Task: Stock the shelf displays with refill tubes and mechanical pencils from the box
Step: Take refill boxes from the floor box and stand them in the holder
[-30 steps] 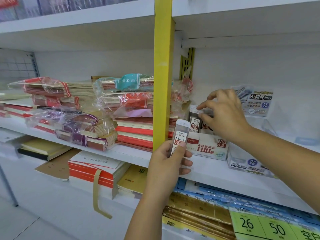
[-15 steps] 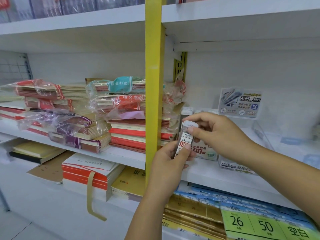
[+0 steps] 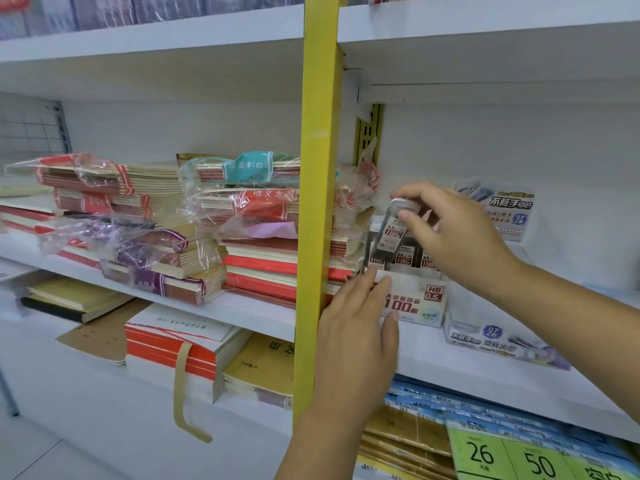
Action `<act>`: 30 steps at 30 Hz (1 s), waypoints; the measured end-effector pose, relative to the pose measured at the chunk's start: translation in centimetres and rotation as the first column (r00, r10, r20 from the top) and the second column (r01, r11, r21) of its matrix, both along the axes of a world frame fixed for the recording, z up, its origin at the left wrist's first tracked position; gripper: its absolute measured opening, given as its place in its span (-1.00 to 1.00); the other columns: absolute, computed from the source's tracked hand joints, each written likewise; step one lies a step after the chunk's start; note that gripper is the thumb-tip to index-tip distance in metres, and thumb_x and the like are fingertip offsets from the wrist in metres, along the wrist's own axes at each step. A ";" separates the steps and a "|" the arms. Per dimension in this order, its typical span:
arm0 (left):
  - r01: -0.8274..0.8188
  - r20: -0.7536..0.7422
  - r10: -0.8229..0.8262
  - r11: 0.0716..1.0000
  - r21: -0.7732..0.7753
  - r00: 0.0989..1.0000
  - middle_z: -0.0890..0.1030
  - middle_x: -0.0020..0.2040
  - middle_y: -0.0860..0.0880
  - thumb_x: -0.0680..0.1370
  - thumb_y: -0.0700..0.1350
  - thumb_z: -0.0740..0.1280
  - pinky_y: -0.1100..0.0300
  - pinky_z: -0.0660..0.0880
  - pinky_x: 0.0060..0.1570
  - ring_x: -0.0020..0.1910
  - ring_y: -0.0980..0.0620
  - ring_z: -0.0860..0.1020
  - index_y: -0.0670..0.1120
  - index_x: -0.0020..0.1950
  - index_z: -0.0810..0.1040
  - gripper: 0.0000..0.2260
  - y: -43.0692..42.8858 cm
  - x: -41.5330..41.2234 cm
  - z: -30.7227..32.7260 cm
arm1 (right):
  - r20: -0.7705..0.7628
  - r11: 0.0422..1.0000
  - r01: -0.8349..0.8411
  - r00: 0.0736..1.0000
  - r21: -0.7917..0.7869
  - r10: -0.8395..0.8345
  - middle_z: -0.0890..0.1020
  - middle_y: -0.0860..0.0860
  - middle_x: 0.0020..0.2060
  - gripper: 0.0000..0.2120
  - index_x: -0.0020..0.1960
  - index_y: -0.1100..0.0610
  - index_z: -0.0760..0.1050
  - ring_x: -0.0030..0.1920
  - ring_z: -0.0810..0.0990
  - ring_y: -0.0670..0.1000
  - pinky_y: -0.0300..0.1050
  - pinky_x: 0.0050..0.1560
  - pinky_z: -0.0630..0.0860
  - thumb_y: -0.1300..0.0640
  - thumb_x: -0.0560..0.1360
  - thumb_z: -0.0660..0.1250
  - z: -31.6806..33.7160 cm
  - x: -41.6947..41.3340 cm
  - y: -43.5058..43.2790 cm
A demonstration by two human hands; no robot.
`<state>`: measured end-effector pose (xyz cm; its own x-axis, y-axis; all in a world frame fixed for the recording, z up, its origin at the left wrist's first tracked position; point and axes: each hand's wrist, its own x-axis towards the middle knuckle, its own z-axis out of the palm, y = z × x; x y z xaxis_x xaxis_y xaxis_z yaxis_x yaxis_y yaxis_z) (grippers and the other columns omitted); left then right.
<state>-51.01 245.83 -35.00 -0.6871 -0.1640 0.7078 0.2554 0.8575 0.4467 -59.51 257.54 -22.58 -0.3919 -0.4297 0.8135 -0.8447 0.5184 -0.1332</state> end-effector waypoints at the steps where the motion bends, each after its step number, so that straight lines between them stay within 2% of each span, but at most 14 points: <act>1: -0.001 -0.001 0.001 1.000 -0.005 1.000 0.31 0.55 0.08 0.65 -0.03 0.22 0.24 0.05 0.48 0.54 0.09 0.22 0.01 0.53 0.36 -0.58 0.0 -0.1 -0.1 | 0.023 0.999 0.014 1.000 0.032 -0.015 0.53 -0.11 -0.09 -0.78 0.19 -0.03 0.52 -0.08 0.48 -0.10 -0.19 -0.11 0.33 0.09 0.56 0.28 -0.1 -0.4 -0.3; 4: -0.002 -0.007 0.002 1.000 -0.002 1.000 0.29 0.56 0.09 0.65 -0.03 0.22 0.24 0.04 0.48 0.55 0.10 0.20 0.03 0.52 0.36 -0.58 0.0 -0.1 -0.3 | 0.152 0.995 0.032 0.987 0.098 -0.046 0.52 -0.06 -0.02 -0.76 0.20 -0.15 0.43 -0.04 0.50 -0.09 -0.25 -0.15 0.33 -0.01 0.54 0.30 -0.5 -1.6 -1.0; 6: 0.001 -0.010 -0.001 1.000 -0.004 1.000 0.29 0.56 0.11 0.65 -0.04 0.23 0.26 0.04 0.46 0.55 0.11 0.20 0.04 0.52 0.36 -0.59 -0.1 -0.2 -0.4 | 0.194 0.992 0.052 0.978 0.113 -0.073 0.50 -0.06 -0.02 -0.80 0.11 -0.18 0.38 -0.04 0.50 -0.08 -0.32 -0.19 0.29 -0.05 0.52 0.33 -0.6 -2.3 -1.4; 8: 0.005 -0.010 -0.005 1.000 -0.001 1.000 0.28 0.57 0.12 0.65 -0.03 0.22 0.27 0.04 0.46 0.55 0.12 0.20 0.04 0.52 0.36 -0.59 -0.2 -0.2 -0.5 | 0.105 0.978 0.123 0.984 0.165 -0.142 0.50 -0.06 -0.02 -0.83 0.04 -0.13 0.44 0.03 0.44 -0.04 -0.21 -0.11 0.29 -0.05 0.49 0.37 -0.8 -2.9 -1.6; 11: 0.014 -0.012 -0.014 1.000 -0.002 1.000 0.26 0.57 0.13 0.66 -0.01 0.20 0.28 0.03 0.46 0.55 0.13 0.19 0.05 0.53 0.36 -0.59 -0.3 -0.3 -0.7 | -0.067 0.941 0.238 0.971 0.240 -0.229 0.54 -0.05 0.06 -0.77 0.09 -0.03 0.58 0.20 0.32 0.05 -0.06 0.13 0.22 -0.04 0.46 0.41 -1.2 -3.7 -1.5; 14: 0.029 -0.015 -0.029 1.000 -0.010 0.999 0.27 0.57 0.12 0.66 -0.01 0.20 0.29 0.05 0.46 0.54 0.13 0.19 0.04 0.52 0.37 -0.59 -0.5 -0.3 -0.7 | -0.075 0.918 0.295 0.956 0.264 -0.285 0.51 -0.04 0.19 -0.72 0.20 -0.05 0.58 0.29 0.26 0.08 -0.01 0.21 0.15 -0.04 0.51 0.35 -1.5 -3.8 -1.3; 17: 0.054 -0.019 -0.054 0.998 -0.018 0.998 0.30 0.56 0.10 0.65 -0.02 0.20 0.28 0.07 0.48 0.54 0.14 0.20 0.02 0.51 0.38 -0.59 -0.6 0.0 -0.8 | -0.057 0.903 0.315 0.948 0.292 -0.312 0.47 -0.03 0.31 -0.66 0.33 -0.08 0.49 0.35 0.23 0.09 -0.01 0.27 0.11 -0.04 0.57 0.26 -1.7 -3.1 -0.7; 19: 0.056 -0.047 -0.056 0.998 -0.009 0.997 0.38 0.51 0.09 0.63 0.00 0.21 0.19 0.17 0.49 0.52 0.11 0.27 0.02 0.47 0.45 -0.61 -0.5 0.6 -1.1 | -0.032 0.927 0.289 0.957 0.240 -0.290 0.46 -0.02 0.33 -0.63 0.38 -0.06 0.44 0.37 0.23 0.08 -0.01 0.32 0.12 0.00 0.58 0.23 -1.7 -1.8 0.0; 21: 0.033 -0.138 -0.032 0.999 0.003 0.990 0.55 0.36 0.08 0.58 -0.01 0.24 0.11 0.35 0.39 0.39 0.06 0.43 0.01 0.32 0.58 -0.67 -0.2 1.7 -1.7 | 0.002 0.972 0.203 0.979 0.122 -0.205 0.51 -0.01 0.28 -0.66 0.35 0.00 0.48 0.32 0.27 0.04 -0.14 0.31 0.14 0.07 0.59 0.25 -1.8 0.6 1.1; 22: 0.019 -0.202 -0.019 1.000 -0.003 0.979 0.61 0.25 0.07 0.56 -0.02 0.27 0.12 0.41 0.30 0.28 0.04 0.50 0.01 0.23 0.62 -0.72 0.0 2.2 -2.2 | 0.014 0.988 0.144 0.989 0.055 -0.145 0.55 -0.02 0.22 -0.70 0.31 0.04 0.51 0.28 0.32 0.01 -0.25 0.27 0.16 0.11 0.58 0.27 -2.0 2.0 1.9; 24: 0.014 -0.267 -0.020 1.000 -0.022 0.963 0.63 0.06 0.09 0.52 -0.05 0.32 0.23 0.42 0.14 0.10 0.08 0.51 0.00 0.12 0.65 -0.79 0.5 3.4 -3.8 | 0.016 0.998 0.027 1.000 -0.052 -0.026 0.59 -0.09 0.08 -0.78 0.19 0.06 0.57 0.14 0.39 -0.11 -0.42 0.17 0.21 0.16 0.56 0.31 -3.0 5.2 3.7; 26: 0.064 -0.195 -0.072 0.997 -0.045 0.978 0.59 -0.01 0.13 0.53 -0.02 0.31 0.38 0.34 0.06 0.03 0.14 0.46 0.03 0.10 0.62 -0.81 0.9 4.9 -6.0 | 0.086 0.989 -0.073 0.993 -0.131 0.085 0.57 -0.26 -0.02 -0.85 0.10 0.00 0.57 0.01 0.46 -0.23 -0.46 0.06 0.31 0.13 0.55 0.31 -5.4 8.6 5.7; 27: 0.098 -0.123 -0.105 0.994 -0.056 0.987 0.57 -0.01 0.14 0.53 0.00 0.30 0.40 0.33 0.04 0.01 0.16 0.45 0.05 0.11 0.60 -0.81 1.0 5.7 -7.4 | 0.162 0.979 -0.110 0.977 -0.172 0.139 0.58 -0.27 -0.06 -0.87 0.06 -0.02 0.57 -0.02 0.51 -0.20 -0.43 -0.01 0.37 0.12 0.55 0.30 -7.1 10.1 6.6; 30: 0.170 0.234 -0.155 0.984 -0.046 0.960 0.57 0.05 0.15 0.54 0.05 0.27 0.39 0.33 -0.03 0.03 0.17 0.47 0.09 0.19 0.55 -0.76 1.0 8.4 -13.5 | 0.452 0.976 -0.084 0.876 -0.200 0.168 0.61 -0.20 -0.12 -0.87 0.00 -0.05 0.59 -0.11 0.56 -0.12 -0.37 -0.15 0.43 0.16 0.54 0.34 -14.2 13.1 8.8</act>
<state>-42.59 246.84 -48.47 -0.8452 0.0043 0.5344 0.2913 0.8421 0.4539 -46.38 266.39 -36.81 -0.6934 -0.3738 0.6160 -0.7205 0.3457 -0.6012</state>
